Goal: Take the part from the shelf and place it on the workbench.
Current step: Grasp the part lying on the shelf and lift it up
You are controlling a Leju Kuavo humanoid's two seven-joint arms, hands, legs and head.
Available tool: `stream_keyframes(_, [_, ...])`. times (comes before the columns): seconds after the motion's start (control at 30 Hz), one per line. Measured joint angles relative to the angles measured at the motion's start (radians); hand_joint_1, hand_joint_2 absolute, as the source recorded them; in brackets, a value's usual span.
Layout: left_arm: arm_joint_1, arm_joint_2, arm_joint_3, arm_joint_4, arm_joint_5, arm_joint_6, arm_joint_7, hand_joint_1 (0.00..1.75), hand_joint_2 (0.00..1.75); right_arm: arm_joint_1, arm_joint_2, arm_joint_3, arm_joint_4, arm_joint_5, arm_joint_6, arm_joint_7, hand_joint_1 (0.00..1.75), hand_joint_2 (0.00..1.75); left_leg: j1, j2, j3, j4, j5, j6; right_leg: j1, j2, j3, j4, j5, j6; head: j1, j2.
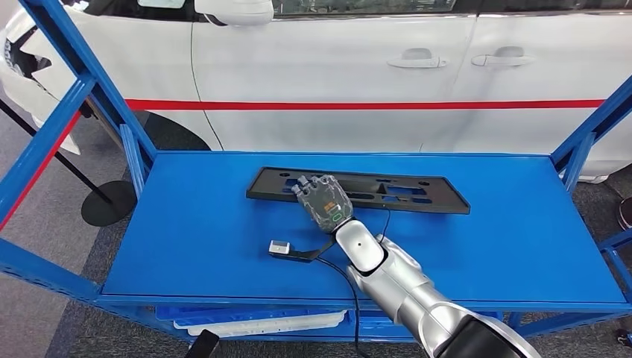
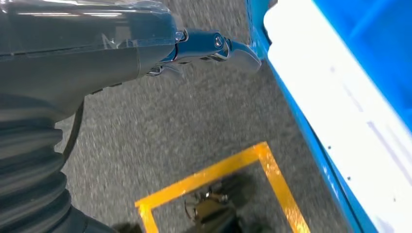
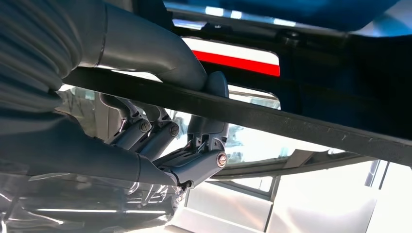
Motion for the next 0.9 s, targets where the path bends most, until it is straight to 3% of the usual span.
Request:
stream_keyframes(0.2, [0.006, -0.001, 0.029, 0.000, 0.035, -0.039, 0.004, 0.00, 1.75, 0.025, -0.049, -0.030, -0.138, -0.048, 0.095, -0.059, 1.75, 1.75, 0.000, 0.000, 0.000, 0.000, 0.000, 0.000, 0.000, 0.000, 0.000, 0.000, 0.000, 0.000, 0.000, 0.000])
stream_keyframes(0.43, [0.012, -0.001, 0.054, 0.000, 0.066, -0.048, 0.000, 0.00, 1.75, 0.125, -0.135, -0.050, -0.385, -0.089, 0.183, -0.096, 1.75, 1.75, 0.000, 0.000, -0.001, 0.000, -0.001, 0.001, 0.000, 0.000, -0.001, -0.001, -0.001, 0.000, 0.000, 0.000])
stream_keyframes(0.9, [0.015, -0.001, 0.030, -0.004, -0.009, 0.045, 0.011, 0.00, 1.75, 0.296, -0.262, -0.062, -0.684, -0.040, 0.227, -0.076, 1.75, 1.75, 0.000, 0.000, -0.001, 0.000, -0.001, 0.001, 0.000, 0.000, -0.001, -0.001, -0.001, 0.001, 0.000, 0.000])
